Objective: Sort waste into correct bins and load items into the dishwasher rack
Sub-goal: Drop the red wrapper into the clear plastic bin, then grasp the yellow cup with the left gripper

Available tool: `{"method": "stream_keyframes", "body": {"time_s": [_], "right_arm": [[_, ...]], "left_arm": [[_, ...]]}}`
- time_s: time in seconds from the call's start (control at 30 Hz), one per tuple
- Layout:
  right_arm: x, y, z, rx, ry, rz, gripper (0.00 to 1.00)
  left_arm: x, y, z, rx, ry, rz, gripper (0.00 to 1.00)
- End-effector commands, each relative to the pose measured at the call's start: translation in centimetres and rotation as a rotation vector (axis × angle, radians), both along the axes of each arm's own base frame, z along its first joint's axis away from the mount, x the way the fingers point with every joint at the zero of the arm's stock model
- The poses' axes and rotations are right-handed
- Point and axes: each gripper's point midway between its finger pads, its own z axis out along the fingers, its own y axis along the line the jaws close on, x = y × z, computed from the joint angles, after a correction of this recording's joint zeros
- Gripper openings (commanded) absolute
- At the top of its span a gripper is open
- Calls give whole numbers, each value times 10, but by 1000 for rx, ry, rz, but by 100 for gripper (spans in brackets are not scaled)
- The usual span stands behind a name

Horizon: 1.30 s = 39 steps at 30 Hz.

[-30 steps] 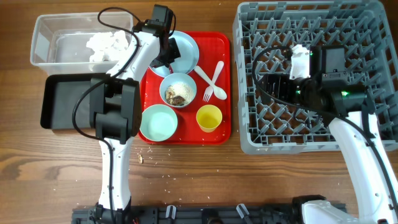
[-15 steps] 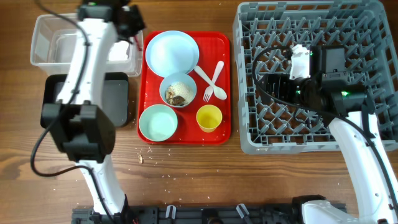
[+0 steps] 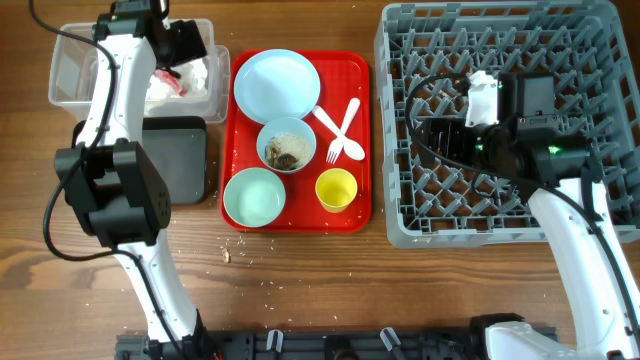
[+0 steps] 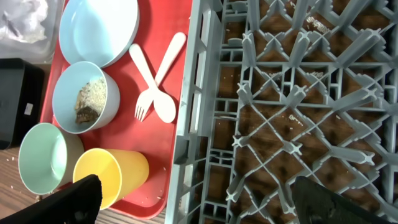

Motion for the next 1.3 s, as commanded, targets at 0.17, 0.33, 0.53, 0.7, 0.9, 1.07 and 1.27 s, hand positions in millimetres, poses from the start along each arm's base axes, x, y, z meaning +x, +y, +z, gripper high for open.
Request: {"method": "stream_keyframes", "body": {"time_s": [0.17,0.33,0.53,0.7,0.9,1.07,1.27], "right_arm": [[6,1,3,2,-15,-11,100],[7,1,3,2,-16,-11,100],[6,1,3,2,-11,-11,100],[6,1,3,2,-10,-12,100],[5,1,3,2,-10,-11,100],[6,1,3,2,-10,-12,100],[6,1,3,2,-10,-12,100]], "left_arm": [[-68,-65,112,-143,-43,-169,85],[-125,-137,78,-147,202,-317,79],[-174,-222,29,-116,337,-520,71],[-215,-265,11,-185,429,-666,69],[-253,-264,-24,-150,558,-720,69],[-271,-268,-52,-150,595,-769,59],[-266,-273,-58,-155,558,-777,19]]}}
